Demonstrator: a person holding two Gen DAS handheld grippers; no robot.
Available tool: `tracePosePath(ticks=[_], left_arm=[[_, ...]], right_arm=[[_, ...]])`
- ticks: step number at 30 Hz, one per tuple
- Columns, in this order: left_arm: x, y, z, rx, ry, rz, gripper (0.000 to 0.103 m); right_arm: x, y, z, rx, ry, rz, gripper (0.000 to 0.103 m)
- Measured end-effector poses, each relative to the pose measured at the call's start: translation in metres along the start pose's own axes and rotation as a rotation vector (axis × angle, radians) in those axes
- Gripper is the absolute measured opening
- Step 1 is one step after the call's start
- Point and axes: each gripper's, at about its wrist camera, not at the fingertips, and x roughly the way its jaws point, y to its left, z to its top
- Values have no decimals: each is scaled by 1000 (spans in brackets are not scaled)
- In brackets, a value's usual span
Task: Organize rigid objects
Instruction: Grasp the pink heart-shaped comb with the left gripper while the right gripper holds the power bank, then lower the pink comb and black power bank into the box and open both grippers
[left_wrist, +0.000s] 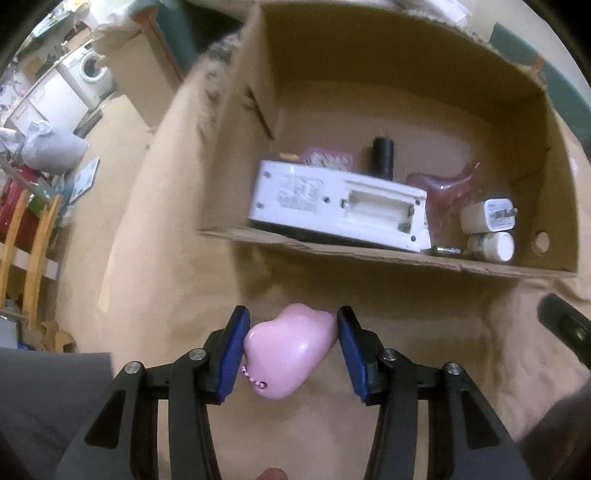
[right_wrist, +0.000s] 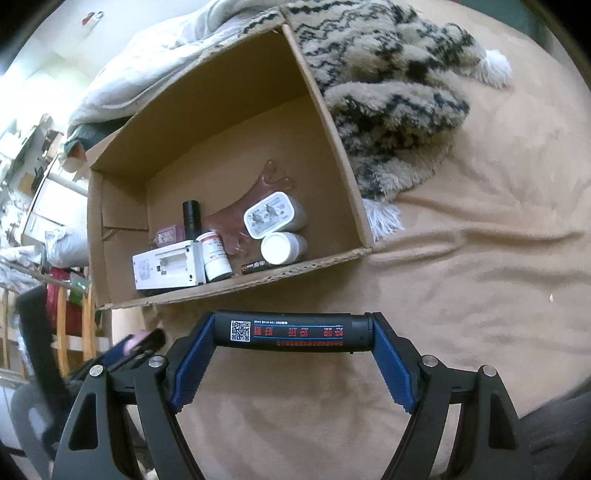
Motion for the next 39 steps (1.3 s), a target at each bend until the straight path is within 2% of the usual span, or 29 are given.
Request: tracePosePath(ticks=[4, 5, 11, 21, 28, 34, 39], left_arm=[[-34, 17, 0, 17, -68, -4, 45], [-55, 34, -5, 19, -90, 1, 45], [-89, 28, 18, 19, -202, -3, 45], [-104, 14, 72, 53, -312, -22, 45], [-117, 5, 112, 63, -383, -63, 45], [-89, -9, 131, 86, -344, -75, 45], [-48, -22, 120, 143, -285, -84, 42]], right_arm=[[-5, 13, -1, -73, -28, -24, 86], [-7, 16, -1, -88, -38, -24, 86], [-27, 35, 3, -171, -147, 11, 86], [-37, 49, 37, -231, -216, 95, 86], [-37, 57, 75, -287, -268, 102, 86], [-12, 52, 95, -263, -209, 93, 86], [4, 55, 88, -274, -152, 73, 86]])
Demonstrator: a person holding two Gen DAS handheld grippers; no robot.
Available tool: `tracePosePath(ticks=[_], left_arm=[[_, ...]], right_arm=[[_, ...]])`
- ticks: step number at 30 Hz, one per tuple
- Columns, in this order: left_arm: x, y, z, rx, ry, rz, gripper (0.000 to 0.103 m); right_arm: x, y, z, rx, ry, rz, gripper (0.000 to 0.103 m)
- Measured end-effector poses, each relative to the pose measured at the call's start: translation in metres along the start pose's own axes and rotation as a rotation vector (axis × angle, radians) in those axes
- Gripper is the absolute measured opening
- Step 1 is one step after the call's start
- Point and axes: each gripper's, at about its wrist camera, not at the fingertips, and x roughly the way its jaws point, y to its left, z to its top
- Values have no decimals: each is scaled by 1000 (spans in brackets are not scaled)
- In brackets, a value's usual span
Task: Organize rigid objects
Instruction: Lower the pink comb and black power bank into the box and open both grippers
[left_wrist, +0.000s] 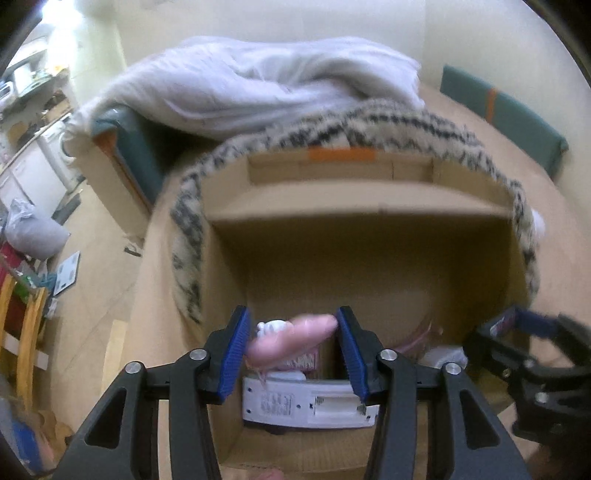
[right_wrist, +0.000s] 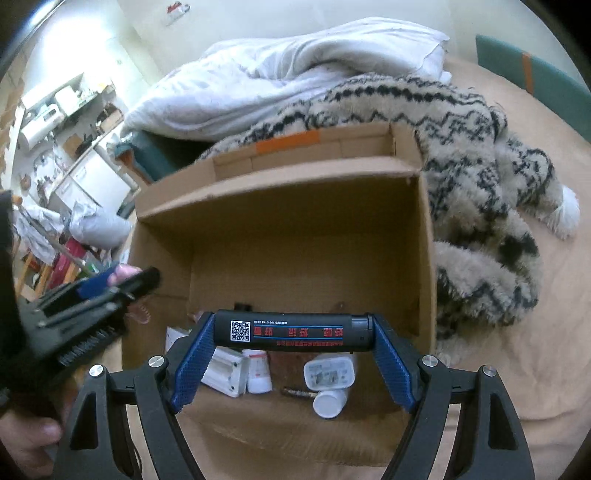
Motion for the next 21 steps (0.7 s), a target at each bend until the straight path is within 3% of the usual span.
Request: tracePosePath(ticks=[7, 21], left_arm=[[24, -5, -13, 19, 74, 11, 42], [29, -4, -21, 30, 108, 25, 42]], right_arm=[[20, 3, -8, -15, 83, -35, 86], [23, -4, -7, 30, 87, -17, 86]])
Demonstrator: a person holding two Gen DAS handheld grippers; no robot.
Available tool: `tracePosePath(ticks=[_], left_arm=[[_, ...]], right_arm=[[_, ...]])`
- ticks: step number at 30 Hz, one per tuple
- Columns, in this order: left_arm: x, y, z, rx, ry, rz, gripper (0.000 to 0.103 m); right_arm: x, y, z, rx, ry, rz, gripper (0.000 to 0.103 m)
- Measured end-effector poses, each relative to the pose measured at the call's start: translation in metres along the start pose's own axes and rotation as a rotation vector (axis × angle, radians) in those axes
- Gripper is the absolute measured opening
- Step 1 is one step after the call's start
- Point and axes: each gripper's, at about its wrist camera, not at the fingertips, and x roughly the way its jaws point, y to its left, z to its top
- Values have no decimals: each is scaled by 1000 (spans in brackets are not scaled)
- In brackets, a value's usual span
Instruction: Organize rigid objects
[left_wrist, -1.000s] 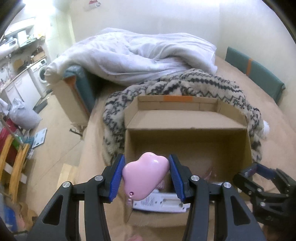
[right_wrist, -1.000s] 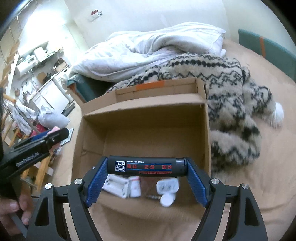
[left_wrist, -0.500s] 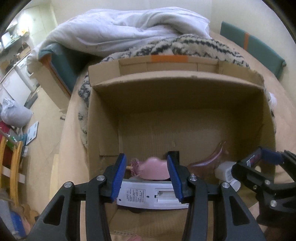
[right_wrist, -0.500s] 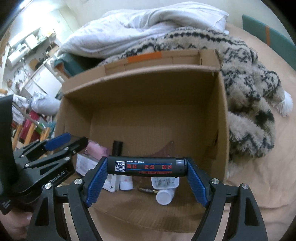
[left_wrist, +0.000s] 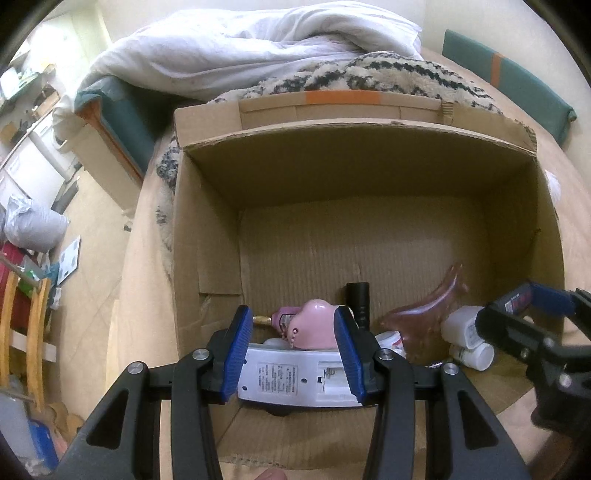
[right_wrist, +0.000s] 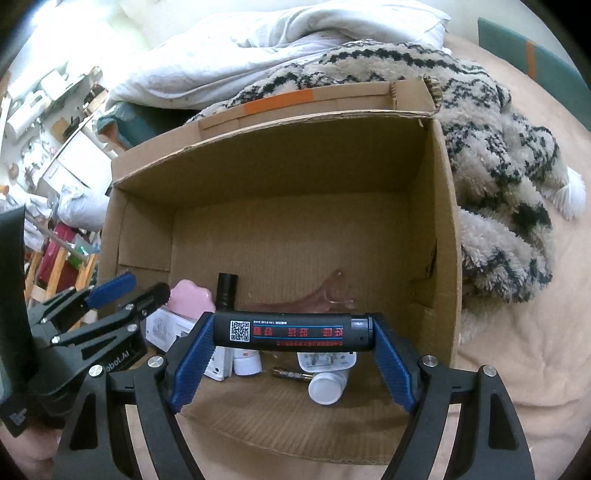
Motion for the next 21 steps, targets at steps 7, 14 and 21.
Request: tracePosePath(ticks=[7, 14, 21], left_arm=[[-14, 1, 2, 0, -24, -7, 49], [-41, 22, 0, -112, -19, -24, 89], [-84, 46, -18, -174, -107, 26, 90]], right_arm=[[-12, -9, 3, 84, -40, 61, 90], [-45, -18, -2, 143, -149, 112, 103], [-93, -8, -20, 71, -277, 47, 103]])
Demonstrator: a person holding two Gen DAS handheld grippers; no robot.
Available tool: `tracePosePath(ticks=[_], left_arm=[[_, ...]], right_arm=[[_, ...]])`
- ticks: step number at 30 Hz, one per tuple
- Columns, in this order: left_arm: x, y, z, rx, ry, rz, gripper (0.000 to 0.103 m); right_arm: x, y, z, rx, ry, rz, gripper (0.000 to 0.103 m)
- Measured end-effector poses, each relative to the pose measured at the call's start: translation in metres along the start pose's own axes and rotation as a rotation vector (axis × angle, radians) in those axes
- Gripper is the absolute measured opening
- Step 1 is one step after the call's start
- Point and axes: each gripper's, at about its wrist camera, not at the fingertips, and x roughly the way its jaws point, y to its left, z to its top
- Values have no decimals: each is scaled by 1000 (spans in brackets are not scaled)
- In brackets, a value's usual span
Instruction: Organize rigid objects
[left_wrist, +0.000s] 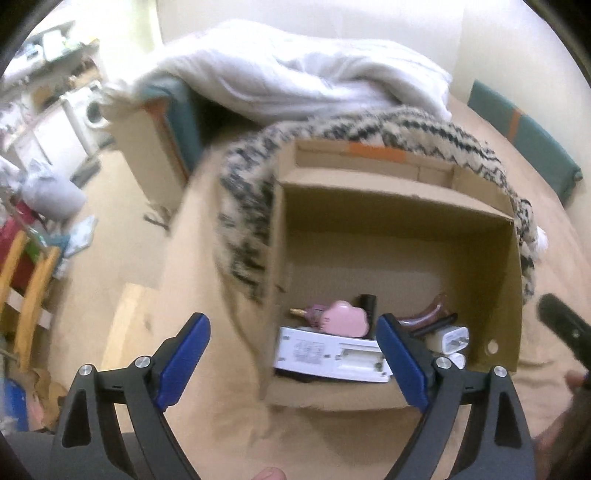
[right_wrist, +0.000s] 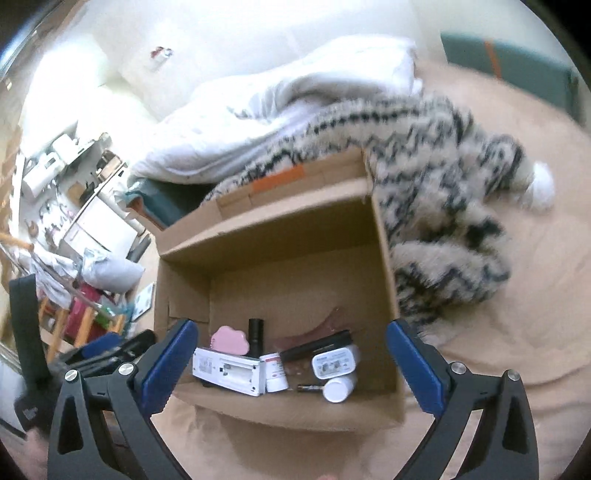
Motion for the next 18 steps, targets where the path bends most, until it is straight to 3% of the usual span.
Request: tracePosePath(ticks=[8, 11, 18], left_arm=[[-62, 16, -28, 25, -158, 13, 90], [-83, 24, -41, 1, -184, -20, 90], [-105, 27, -79, 29, -251, 2, 97]], right_arm=[[-57, 20, -27, -103, -110, -64, 103], [-79, 27, -38, -107, -158, -63, 103], [-94, 26, -71, -107, -178, -91, 103]])
